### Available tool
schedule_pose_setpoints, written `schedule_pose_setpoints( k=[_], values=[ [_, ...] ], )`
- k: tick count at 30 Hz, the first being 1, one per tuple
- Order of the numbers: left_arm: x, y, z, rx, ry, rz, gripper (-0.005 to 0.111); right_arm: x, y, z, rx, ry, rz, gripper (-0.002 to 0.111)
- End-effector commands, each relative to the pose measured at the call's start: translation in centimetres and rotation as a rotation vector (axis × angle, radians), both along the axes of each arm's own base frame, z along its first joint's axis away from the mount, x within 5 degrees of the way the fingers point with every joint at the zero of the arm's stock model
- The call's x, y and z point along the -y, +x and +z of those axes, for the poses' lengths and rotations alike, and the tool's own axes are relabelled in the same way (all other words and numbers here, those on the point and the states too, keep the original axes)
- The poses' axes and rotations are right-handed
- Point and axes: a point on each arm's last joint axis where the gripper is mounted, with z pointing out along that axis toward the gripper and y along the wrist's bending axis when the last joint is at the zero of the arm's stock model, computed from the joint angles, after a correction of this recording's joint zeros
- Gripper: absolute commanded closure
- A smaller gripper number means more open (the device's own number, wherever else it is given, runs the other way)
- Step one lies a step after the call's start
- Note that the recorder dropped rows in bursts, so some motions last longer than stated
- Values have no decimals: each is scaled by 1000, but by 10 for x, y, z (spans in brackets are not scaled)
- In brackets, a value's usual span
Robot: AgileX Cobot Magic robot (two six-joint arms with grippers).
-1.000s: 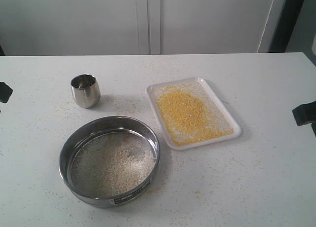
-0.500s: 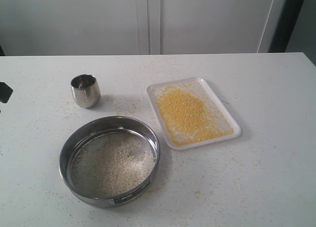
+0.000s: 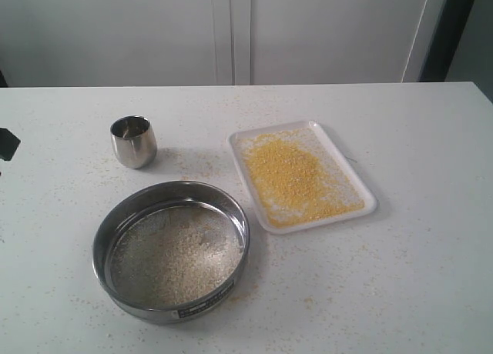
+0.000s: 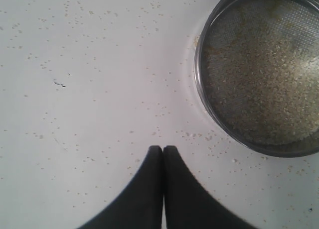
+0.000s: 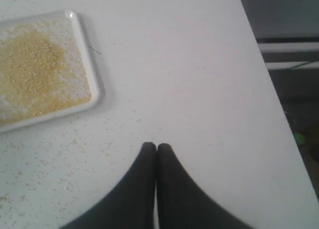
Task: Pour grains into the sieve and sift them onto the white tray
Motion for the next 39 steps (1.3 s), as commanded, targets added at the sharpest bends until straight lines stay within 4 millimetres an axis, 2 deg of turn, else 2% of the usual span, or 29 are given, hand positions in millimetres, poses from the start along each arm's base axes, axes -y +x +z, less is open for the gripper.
schedule_pose_setpoints(
  k=[1, 12, 16, 39],
  values=[
    [-1, -3, 0, -6, 1, 2, 107, -1, -11, -1, 100, -12, 31, 108],
    [-1, -3, 0, -6, 1, 2, 107, 0, -43, -13, 384, -32, 63, 108],
    [-1, -3, 0, -6, 1, 2, 107, 0, -49, -17, 369, -32, 60, 108],
    [-1, -3, 0, -6, 1, 2, 107, 0, -49, -17, 367, -32, 60, 108]
  ],
)
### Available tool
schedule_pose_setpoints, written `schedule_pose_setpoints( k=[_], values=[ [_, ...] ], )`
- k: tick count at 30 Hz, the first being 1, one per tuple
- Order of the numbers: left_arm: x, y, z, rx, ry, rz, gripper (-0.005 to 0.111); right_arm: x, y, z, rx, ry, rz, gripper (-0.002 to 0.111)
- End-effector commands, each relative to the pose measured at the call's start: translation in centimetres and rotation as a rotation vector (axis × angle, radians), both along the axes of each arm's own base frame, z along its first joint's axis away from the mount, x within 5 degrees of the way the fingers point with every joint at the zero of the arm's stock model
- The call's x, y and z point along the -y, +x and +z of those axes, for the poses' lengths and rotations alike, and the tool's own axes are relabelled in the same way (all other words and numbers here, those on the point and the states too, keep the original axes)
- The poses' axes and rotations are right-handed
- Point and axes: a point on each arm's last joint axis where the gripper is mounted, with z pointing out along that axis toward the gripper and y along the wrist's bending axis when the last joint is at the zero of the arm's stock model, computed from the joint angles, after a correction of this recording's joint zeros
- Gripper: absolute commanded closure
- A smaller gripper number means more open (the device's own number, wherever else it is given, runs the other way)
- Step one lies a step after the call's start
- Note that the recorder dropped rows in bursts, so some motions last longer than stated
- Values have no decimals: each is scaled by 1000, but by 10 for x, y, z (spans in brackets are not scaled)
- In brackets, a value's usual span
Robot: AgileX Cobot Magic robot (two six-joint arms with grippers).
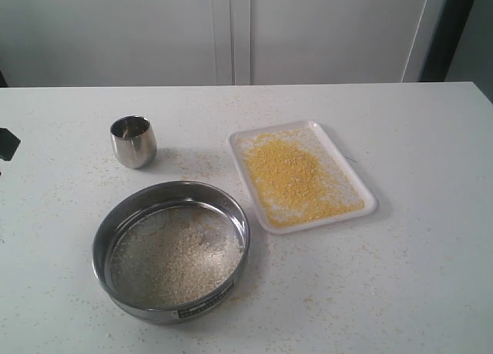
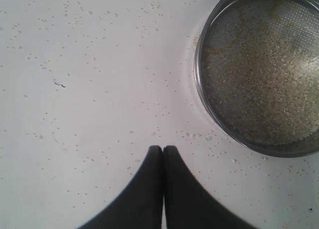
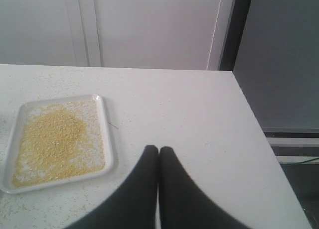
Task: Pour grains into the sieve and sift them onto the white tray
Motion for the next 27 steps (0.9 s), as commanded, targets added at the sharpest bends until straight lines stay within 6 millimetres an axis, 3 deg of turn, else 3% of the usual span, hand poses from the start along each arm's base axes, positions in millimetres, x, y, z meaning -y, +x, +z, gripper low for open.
schedule_pose_setpoints(
  k=[1, 17, 27],
  values=[
    [-1, -3, 0, -6, 1, 2, 107, 1, 0, -1, 0, -16, -4, 108],
    [-1, -3, 0, -6, 1, 2, 107, 0, -19, 6, 133, -83, 30, 108],
    [-1, -3, 0, -6, 1, 2, 107, -3, -33, 4, 204, -6, 61, 108]
  ],
)
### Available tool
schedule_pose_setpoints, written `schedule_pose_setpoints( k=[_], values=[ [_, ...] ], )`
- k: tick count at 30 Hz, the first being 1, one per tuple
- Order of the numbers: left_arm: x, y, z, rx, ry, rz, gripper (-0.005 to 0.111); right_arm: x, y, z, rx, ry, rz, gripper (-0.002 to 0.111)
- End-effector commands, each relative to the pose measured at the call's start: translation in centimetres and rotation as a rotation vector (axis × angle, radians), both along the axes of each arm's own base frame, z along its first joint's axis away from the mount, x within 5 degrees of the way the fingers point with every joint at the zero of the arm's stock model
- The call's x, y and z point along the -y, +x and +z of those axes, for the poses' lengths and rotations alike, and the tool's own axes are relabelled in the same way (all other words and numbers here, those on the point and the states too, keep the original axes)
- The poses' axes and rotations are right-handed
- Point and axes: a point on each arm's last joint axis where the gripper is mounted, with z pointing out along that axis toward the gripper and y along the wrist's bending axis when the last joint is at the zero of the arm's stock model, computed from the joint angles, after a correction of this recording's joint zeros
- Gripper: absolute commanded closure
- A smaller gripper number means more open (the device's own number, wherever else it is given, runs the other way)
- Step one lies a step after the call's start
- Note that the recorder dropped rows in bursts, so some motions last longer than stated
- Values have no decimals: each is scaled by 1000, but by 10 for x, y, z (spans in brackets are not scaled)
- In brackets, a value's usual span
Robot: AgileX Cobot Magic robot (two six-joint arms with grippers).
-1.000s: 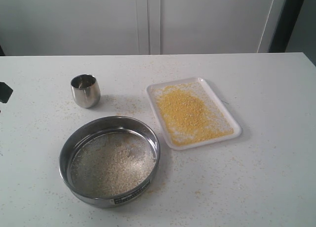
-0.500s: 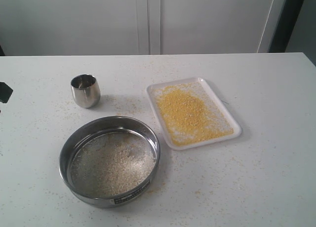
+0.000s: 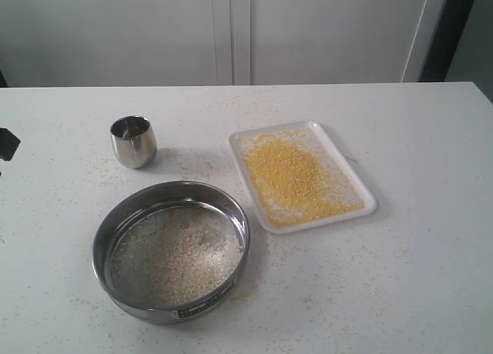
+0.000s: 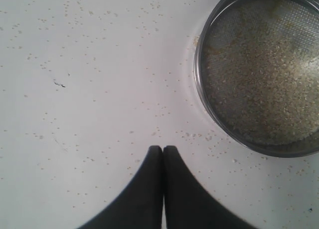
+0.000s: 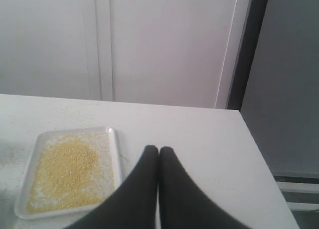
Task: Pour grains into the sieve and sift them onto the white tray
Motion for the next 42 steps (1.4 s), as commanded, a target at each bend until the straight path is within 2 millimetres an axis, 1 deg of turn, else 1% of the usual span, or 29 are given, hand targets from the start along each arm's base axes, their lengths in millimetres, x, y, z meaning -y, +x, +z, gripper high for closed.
schedule_pose_setpoints(
  k=[1, 4, 7, 11, 14, 20, 24, 32, 35, 42],
  values=[
    [-1, -3, 0, -6, 1, 2, 107, 0, -7, -5, 57, 8, 6, 108],
    [-1, -3, 0, -6, 1, 2, 107, 0, -9, -15, 66, 8, 6, 108],
    [-1, -3, 0, -6, 1, 2, 107, 0, -9, -31, 54, 8, 6, 108],
    [-1, -4, 0, -10, 1, 1, 107, -1, 0, -54, -21, 5, 7, 108],
    [-1, -4, 0, -8, 1, 2, 107, -1, 7, -68, -33, 5, 8, 108],
    [-1, -4, 0, -8, 1, 2, 107, -2, 16, -99, -128, -1, 7, 108],
    [-1, -4, 0, -8, 1, 2, 107, -2, 21, -107, -72, 2, 9, 108],
    [-1, -4, 0, -8, 1, 2, 107, -3, 26, -139, -156, -3, 9, 108],
    [-1, -4, 0, -8, 1, 2, 107, -3, 27, -149, -167, -3, 9, 108],
    [-1, -3, 0, -6, 0, 2, 107, -3, 28, -147, -143, 0, 10, 108]
  ],
)
